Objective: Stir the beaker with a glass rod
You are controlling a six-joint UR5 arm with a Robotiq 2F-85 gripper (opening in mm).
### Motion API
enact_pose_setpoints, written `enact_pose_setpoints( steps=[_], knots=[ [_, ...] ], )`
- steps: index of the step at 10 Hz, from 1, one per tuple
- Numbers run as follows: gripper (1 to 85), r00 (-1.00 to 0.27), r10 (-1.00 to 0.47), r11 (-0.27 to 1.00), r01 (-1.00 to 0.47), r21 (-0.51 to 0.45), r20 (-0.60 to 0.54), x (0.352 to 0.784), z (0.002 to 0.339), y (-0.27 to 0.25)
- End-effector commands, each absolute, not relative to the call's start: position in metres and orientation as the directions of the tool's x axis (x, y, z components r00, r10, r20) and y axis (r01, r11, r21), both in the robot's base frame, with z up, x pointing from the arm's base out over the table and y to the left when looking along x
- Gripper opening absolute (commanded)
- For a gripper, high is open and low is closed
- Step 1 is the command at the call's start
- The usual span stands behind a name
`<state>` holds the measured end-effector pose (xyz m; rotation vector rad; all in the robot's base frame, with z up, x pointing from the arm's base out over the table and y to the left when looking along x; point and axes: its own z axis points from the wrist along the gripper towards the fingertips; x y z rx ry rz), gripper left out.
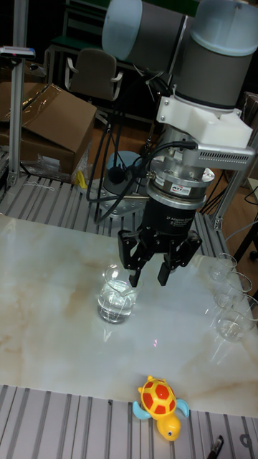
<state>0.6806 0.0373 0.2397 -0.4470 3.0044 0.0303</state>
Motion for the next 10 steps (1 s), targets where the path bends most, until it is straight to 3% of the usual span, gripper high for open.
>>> enact_pose_setpoints(
  steps=[1, 6, 10],
  knots=[
    [51.3, -0.944, -0.306, 0.952, -0.307, -0.007, -0.126, 0.686, 0.242, 0.036],
    [53.3, -0.947, -0.300, 0.954, -0.299, -0.030, -0.116, 0.688, 0.241, 0.030],
    [53.3, -0.946, -0.311, 0.950, -0.311, -0.015, -0.087, 0.722, 0.243, 0.054]
  ],
)
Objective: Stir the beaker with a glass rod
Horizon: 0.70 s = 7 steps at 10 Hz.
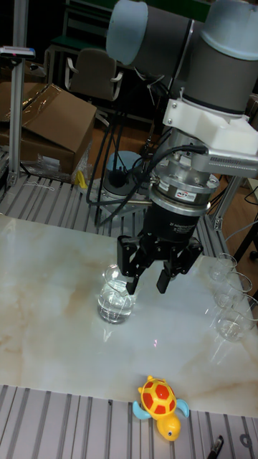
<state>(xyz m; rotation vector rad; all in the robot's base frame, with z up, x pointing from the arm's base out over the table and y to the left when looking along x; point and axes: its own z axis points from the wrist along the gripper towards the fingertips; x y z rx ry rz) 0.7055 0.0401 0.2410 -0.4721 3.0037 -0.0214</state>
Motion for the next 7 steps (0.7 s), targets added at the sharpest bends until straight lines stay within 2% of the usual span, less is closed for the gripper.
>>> enact_pose_setpoints(
  steps=[1, 7],
  knots=[
    [53.3, -0.947, -0.310, 0.951, -0.310, -0.016, -0.085, 0.723, 0.244, 0.057],
    [53.0, -0.947, -0.314, 0.950, -0.313, -0.024, -0.068, 0.718, 0.241, 0.044]
  ],
)
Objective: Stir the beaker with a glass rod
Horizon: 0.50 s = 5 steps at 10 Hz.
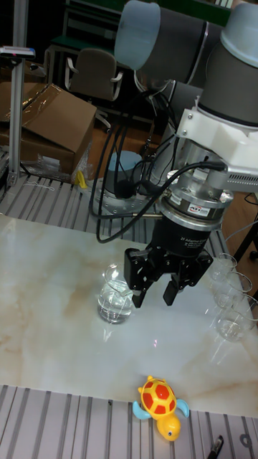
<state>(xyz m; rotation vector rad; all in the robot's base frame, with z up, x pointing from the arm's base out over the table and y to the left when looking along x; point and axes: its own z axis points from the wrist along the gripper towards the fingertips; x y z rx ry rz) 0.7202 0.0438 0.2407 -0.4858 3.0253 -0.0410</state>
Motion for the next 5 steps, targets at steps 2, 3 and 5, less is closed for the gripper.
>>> enact_pose_setpoints(
  steps=[2, 3, 5],
  knots=[
    [53.0, -0.949, -0.308, 0.951, -0.308, -0.006, -0.069, 0.7165, 0.2413, 0.0484],
    [53.3, -0.949, -0.306, 0.952, -0.305, -0.019, -0.076, 0.7193, 0.2414, 0.0456],
    [53.3, -0.954, -0.294, 0.956, -0.294, -0.016, -0.059, 0.7173, 0.2347, 0.0412]
  ],
)
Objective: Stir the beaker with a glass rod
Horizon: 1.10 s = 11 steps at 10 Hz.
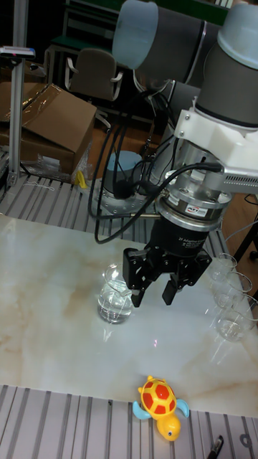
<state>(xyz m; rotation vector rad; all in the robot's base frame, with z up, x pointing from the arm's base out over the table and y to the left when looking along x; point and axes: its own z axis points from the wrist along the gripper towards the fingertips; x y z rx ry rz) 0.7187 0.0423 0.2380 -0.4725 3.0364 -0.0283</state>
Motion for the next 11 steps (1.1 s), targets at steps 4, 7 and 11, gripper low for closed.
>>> enact_pose_setpoints(
  steps=[4, 7, 11],
  knots=[
    [55.0, -0.949, -0.312, 0.950, -0.313, 0.014, -0.053, 0.694, 0.230, 0.029],
    [55.3, -0.958, -0.285, 0.957, -0.287, 0.043, -0.044, 0.685, 0.227, 0.033],
    [54.3, -0.967, -0.254, 0.964, -0.254, 0.082, -0.014, 0.668, 0.225, 0.037]
  ],
)
